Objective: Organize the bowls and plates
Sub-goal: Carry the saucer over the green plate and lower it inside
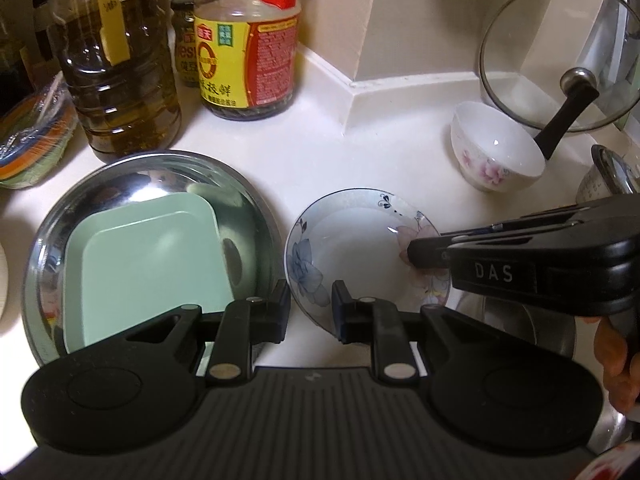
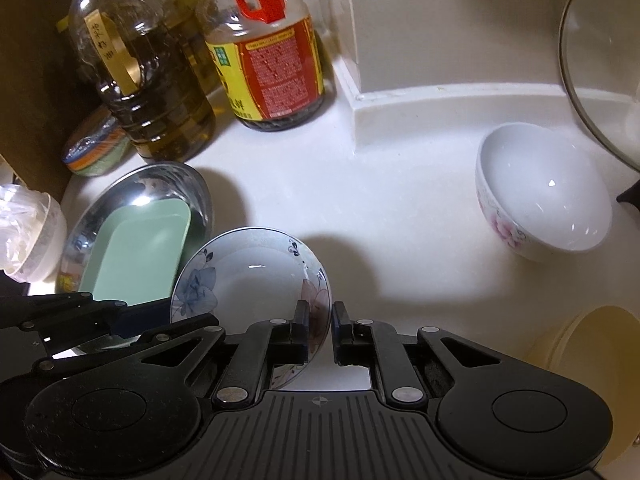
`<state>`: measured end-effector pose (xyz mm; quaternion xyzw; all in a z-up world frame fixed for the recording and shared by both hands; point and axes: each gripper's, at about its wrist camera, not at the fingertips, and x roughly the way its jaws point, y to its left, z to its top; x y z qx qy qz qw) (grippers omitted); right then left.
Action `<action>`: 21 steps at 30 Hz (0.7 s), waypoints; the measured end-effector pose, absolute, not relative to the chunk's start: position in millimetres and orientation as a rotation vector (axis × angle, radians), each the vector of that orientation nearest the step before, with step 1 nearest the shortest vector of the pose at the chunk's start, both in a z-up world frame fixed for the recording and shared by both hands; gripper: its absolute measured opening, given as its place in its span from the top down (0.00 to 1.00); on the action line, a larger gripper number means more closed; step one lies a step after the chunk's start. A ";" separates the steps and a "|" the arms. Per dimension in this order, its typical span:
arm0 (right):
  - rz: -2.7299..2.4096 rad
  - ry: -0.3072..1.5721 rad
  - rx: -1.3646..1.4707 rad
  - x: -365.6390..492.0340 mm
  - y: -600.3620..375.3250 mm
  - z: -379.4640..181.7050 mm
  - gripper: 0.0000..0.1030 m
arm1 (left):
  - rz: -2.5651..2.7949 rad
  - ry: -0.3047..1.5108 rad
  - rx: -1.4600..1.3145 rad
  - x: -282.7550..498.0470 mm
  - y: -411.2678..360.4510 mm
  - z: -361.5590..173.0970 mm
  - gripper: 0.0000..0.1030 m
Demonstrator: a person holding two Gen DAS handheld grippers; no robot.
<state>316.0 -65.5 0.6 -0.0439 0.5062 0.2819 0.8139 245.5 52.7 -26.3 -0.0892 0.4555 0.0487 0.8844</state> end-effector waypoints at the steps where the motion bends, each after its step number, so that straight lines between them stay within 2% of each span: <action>1: 0.607 1.078 -0.094 315.7 -63.8 1.8 0.89 | 0.105 0.945 -0.187 244.8 54.4 -25.3 0.81; 21: 0.768 1.035 -0.150 302.3 6.3 13.4 0.89 | 0.271 0.897 -0.233 214.7 117.0 -7.8 0.81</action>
